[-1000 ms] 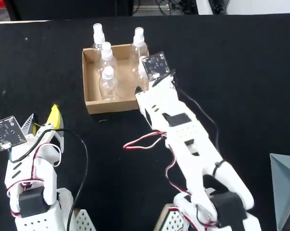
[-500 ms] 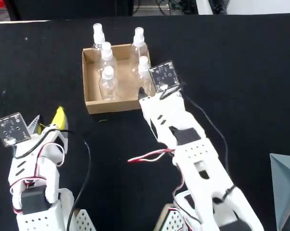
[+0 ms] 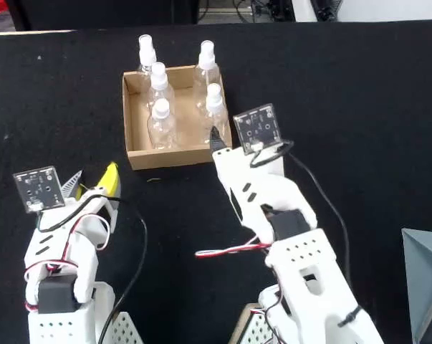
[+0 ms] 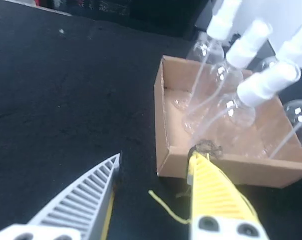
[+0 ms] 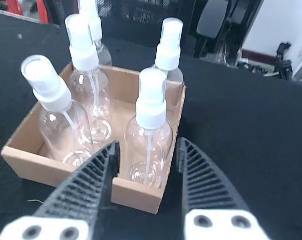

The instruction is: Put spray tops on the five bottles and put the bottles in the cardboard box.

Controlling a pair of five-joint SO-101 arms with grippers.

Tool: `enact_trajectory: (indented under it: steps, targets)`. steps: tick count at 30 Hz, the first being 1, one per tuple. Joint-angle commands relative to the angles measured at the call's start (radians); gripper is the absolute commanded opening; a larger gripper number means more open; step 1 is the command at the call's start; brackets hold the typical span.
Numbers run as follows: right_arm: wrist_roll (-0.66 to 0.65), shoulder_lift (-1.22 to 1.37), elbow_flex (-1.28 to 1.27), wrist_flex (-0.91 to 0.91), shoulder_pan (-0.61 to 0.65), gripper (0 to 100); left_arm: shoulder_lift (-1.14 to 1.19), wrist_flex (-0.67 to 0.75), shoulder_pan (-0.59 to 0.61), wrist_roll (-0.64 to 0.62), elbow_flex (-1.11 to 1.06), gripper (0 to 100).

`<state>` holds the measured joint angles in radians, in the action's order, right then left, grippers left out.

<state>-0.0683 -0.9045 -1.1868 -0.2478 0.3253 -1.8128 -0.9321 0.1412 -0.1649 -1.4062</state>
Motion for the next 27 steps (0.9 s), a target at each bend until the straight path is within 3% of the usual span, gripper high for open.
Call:
enact_trajectory:
  steps: [1,11,27]
  targets:
    - [0.008,-0.099,-0.008,0.003,-0.015,11.5,-0.011,0.006,-0.056,0.005,0.008,21]
    - [0.009,-0.257,-0.077,0.005,-0.015,1.8,-0.011,-0.002,-0.097,0.005,0.007,21]
    - [0.003,-0.504,-0.193,0.005,-0.017,1.2,-0.011,-0.002,-0.099,0.046,-0.019,21]
